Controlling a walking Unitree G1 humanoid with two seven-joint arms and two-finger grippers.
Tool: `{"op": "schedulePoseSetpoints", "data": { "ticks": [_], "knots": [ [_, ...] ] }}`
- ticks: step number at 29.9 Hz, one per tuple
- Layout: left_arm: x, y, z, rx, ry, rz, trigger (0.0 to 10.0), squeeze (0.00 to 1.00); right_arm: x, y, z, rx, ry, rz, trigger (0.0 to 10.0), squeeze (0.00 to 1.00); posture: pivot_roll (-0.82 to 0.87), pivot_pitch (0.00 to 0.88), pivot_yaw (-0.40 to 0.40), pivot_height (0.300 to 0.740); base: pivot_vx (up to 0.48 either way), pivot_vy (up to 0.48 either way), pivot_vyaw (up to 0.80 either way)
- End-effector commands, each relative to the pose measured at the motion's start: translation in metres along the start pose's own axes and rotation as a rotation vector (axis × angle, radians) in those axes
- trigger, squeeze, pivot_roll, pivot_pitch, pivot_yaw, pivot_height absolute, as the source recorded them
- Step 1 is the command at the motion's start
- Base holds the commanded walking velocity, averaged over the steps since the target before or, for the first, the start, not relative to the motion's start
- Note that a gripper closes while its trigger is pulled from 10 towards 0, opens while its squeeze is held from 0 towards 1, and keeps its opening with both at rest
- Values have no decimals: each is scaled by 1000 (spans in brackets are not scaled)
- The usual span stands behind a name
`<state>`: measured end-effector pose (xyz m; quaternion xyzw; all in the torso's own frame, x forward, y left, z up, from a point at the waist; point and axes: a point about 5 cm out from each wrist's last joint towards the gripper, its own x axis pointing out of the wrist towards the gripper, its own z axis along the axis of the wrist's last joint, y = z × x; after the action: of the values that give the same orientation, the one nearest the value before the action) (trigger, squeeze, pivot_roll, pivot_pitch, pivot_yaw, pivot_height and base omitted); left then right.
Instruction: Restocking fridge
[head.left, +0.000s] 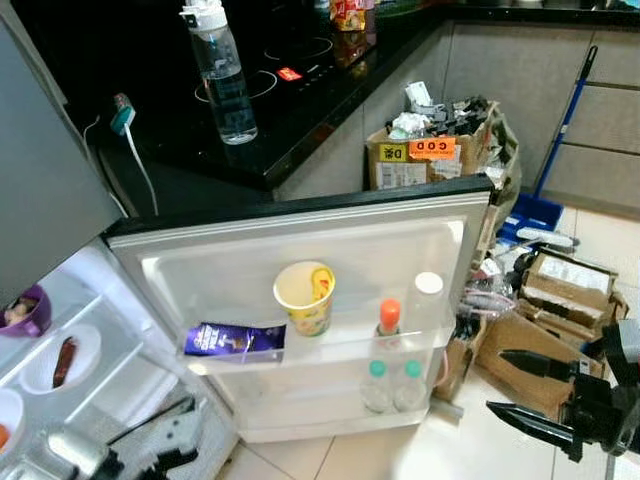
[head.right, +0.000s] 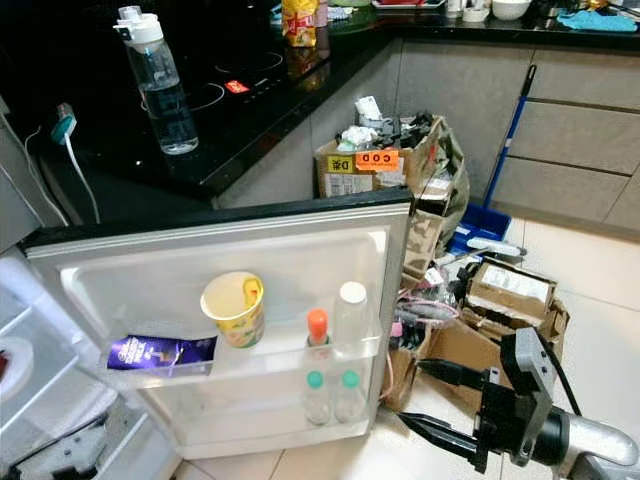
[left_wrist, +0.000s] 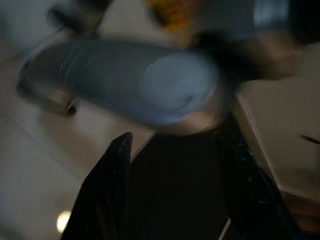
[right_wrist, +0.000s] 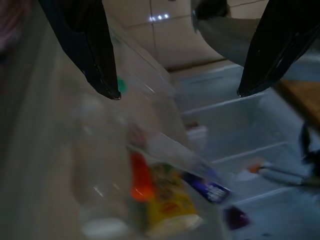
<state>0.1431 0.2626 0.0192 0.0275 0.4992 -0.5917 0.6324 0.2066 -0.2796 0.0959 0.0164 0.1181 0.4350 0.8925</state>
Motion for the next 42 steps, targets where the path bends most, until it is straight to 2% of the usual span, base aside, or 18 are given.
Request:
{"op": "schedulePoseSetpoints", "data": {
  "ticks": [1,5,7,9,10,11,12,13,14,18,19,22,25,28,31,33,35,42],
  "knots": [
    [15,8,-15,-60,47,84,10000,0,-2,-5,-13,27,24,-73,10000,0,-41,18,54,740,0,0,0],
    [34,20,-28,-162,43,201,10000,0,-6,-13,-32,67,62,-192,10000,0,-46,17,49,740,0,0,0],
    [34,20,-28,-162,43,201,10000,0,-6,-13,-32,67,62,-192,10000,0,-46,17,49,740,0,0,0],
    [52,34,-38,-247,32,426,10000,0,-15,-22,-62,131,156,-406,10000,0,-58,9,43,740,0,0,0],
    [52,34,-38,-247,32,426,10000,0,-15,-22,-62,131,156,-406,10000,0,-58,9,43,740,0,0,0],
    [59,39,-41,-279,34,531,10000,0,-20,-25,-76,160,202,-505,10000,0,-58,9,43,740,0,0,0],
    [59,39,-41,-279,34,531,10000,0,-20,-25,-76,160,202,-505,10000,0,-58,9,43,740,0,0,0],
    [65,44,-45,-335,23,657,10000,0,-24,-25,-92,207,252,-626,10000,0,-68,4,35,740,0,0,0],
    [71,46,-48,-389,10,762,10000,0,-26,-23,-108,253,293,-754,10000,0,-71,1,30,740,0,0,0],
    [78,46,-54,-480,-5,894,10000,0,-24,-14,-131,332,343,-890,10000,0,-76,0,27,740,0,0,0],
    [85,43,-59,-569,-47,966,10000,0,-15,5,-153,402,407,-935,10000,0,-74,0,23,740,0,0,0],
    [91,39,-63,-638,-79,1010,10000,0,-5,20,-167,449,447,-942,10000,0,-61,0,18,740,0,0,0],
    [92,38,-64,-667,-91,1027,10000,0,-1,26,-171,466,458,-935,10000,0,-57,0,15,740,0,0,0],
    [96,34,-70,-798,-141,1096,10000,0,11,43,-184,512,514,-904,10000,0,-47,0,14,740,0,0,0],
    [98,34,-70,-841,-174,1122,10000,0,18,53,-191,512,569,-870,10000,0,-48,0,15,740,0,0,0],
    [108,39,-52,-880,-280,1114,10000,0,31,71,-201,508,657,-795,10000,0,-44,28,3,740,0,0,0],
    [110,45,-37,-937,-397,1075,10000,0,41,79,-203,456,706,-726,10000,0,-50,31,-3,740,0,0,0],
    [112,46,-31,-1001,-505,997,10000,0,41,79,-204,406,764,-700,10000,0,-68,33,-6,740,0,0,0]
  ]
}}
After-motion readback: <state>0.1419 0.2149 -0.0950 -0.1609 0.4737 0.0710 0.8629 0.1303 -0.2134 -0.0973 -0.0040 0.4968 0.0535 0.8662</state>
